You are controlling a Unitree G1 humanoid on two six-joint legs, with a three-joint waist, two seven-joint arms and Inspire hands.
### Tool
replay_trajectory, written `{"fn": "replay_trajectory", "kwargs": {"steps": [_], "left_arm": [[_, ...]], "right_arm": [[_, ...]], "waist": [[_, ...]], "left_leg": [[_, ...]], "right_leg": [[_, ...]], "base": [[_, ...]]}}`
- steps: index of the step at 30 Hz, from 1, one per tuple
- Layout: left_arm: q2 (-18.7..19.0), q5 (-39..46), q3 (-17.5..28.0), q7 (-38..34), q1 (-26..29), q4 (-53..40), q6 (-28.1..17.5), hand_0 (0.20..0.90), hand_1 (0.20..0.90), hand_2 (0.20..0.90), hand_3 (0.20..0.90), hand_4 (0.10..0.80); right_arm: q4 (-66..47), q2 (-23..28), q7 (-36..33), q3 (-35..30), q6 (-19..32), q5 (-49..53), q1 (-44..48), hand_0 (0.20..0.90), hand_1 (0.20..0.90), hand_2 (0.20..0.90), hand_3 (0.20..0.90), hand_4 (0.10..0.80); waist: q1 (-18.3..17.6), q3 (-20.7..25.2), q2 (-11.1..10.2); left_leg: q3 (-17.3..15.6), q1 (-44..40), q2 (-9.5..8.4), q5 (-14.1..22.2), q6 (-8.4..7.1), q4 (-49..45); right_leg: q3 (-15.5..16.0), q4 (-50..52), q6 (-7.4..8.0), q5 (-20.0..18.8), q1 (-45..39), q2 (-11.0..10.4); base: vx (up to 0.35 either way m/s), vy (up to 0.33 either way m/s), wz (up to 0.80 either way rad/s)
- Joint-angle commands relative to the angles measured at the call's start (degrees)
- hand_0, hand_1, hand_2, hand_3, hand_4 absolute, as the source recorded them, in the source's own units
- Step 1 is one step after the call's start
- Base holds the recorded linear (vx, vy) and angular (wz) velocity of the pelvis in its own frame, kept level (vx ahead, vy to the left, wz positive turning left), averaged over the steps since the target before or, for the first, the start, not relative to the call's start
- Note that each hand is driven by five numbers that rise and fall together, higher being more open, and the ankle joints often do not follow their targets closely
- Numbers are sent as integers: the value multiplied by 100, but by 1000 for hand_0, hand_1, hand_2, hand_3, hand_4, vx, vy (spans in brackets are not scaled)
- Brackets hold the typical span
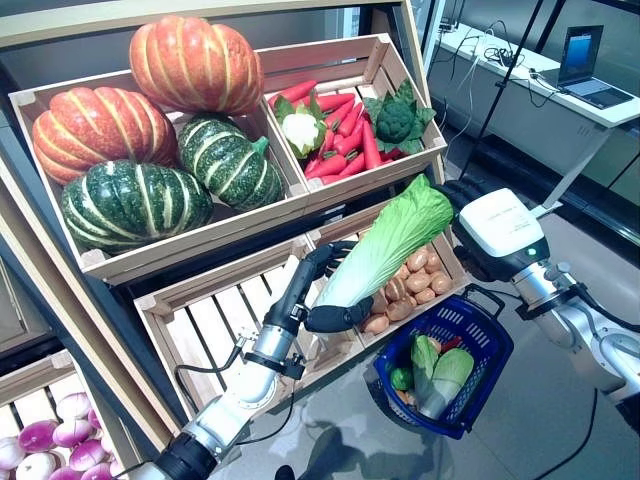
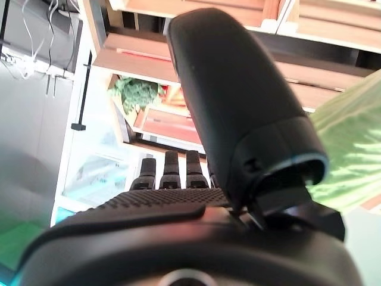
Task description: Put vegetables into the basket
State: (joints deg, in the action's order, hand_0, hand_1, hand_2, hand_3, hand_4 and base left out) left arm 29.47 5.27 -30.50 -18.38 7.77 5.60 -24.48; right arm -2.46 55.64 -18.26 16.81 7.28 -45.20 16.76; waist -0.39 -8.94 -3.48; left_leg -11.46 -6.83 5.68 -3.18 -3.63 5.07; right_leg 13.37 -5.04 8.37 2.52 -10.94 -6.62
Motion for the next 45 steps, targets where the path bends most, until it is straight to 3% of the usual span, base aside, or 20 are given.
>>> {"fn": "replay_trajectory", "kwargs": {"steps": [1,10,17,30,40,44,45], "left_arm": [[-105,71,110,-11,524,-612,-722,300,300,300,300,400],[-33,107,181,14,438,-645,-723,300,300,300,300,400],[-33,-74,274,-142,435,-412,-676,300,300,300,300,400],[-17,-422,455,-193,704,305,-644,300,300,300,300,400],[-12,-690,474,-142,829,450,-732,300,300,300,300,400],[-35,-772,413,-167,872,528,-795,300,300,300,300,400],[-39,-792,398,-160,888,527,-807,300,300,300,300,400]], "right_arm": [[-256,86,-1113,-95,6,-154,1166,900,900,900,900,800],[-85,75,-1377,-409,-250,149,1038,900,900,900,900,800],[-340,127,-1280,-714,39,314,840,900,900,900,900,800],[-562,184,-864,-626,588,385,631,900,900,900,900,800],[-861,206,-159,-342,1022,508,736,900,900,900,900,800],[-1083,199,281,-224,1167,607,803,900,900,900,900,800],[-1287,229,698,-133,1211,701,822,900,900,900,900,800]], "waist": [[149,321,-164],[164,331,-151],[91,359,-156],[-20,422,-134],[-18,444,-129],[-22,447,-140],[-22,456,-149]], "left_leg": [[47,-283,-79,806,114,-7],[86,-283,-83,815,111,-7],[29,-297,-72,827,100,-7],[-69,-339,-45,812,73,-7],[-71,-331,-47,797,53,-7],[-60,-331,-53,799,53,-7],[-54,-332,-59,801,52,-7]], "right_leg": [[85,4,-78,-232,165,-17],[94,4,-74,-226,160,-32],[45,4,-67,-223,176,-27],[-25,4,-60,-223,185,-28],[-10,4,-57,-217,181,-41],[-13,4,-51,-216,179,-46],[-12,4,-47,-213,175,-50]], "base": [[0,0,0],[0,0,0],[0,0,0],[2,2,-1],[0,0,0],[0,0,0],[0,0,0]]}}
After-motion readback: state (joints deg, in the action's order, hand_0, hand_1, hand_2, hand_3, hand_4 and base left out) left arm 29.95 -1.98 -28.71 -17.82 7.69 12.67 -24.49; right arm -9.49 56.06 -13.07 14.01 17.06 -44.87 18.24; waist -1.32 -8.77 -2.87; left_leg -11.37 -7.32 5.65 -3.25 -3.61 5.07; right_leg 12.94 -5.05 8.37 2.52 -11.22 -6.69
